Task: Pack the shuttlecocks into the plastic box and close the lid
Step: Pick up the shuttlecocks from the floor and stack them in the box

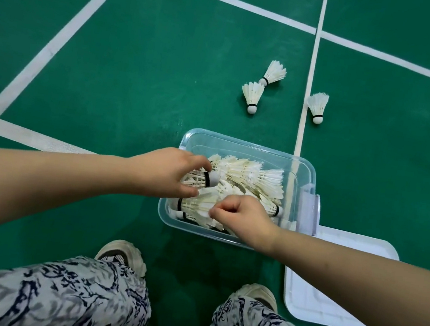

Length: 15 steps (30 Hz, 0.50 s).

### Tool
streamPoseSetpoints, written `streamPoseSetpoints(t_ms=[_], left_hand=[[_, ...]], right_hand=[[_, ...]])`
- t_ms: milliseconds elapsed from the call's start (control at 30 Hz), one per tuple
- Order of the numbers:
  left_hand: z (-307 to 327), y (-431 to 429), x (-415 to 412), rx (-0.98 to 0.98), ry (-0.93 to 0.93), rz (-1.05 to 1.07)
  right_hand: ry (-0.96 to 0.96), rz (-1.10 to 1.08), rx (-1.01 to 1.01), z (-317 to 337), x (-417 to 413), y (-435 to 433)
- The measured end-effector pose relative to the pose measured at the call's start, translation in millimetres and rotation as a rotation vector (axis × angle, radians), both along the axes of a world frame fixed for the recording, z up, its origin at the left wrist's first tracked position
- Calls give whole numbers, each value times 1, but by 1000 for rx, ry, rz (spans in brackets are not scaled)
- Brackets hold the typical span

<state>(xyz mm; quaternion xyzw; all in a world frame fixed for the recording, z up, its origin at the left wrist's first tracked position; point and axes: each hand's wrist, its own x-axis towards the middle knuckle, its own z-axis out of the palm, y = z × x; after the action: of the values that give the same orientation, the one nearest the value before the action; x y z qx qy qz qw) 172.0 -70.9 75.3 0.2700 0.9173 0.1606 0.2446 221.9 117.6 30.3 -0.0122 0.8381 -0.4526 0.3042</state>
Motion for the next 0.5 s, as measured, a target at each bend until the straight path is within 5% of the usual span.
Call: streamPoseSetpoints(t_ms=[500], left_hand=[[0, 9, -1, -34, 22, -11]], right_hand=[[-49, 162, 200, 3, -6, 0]])
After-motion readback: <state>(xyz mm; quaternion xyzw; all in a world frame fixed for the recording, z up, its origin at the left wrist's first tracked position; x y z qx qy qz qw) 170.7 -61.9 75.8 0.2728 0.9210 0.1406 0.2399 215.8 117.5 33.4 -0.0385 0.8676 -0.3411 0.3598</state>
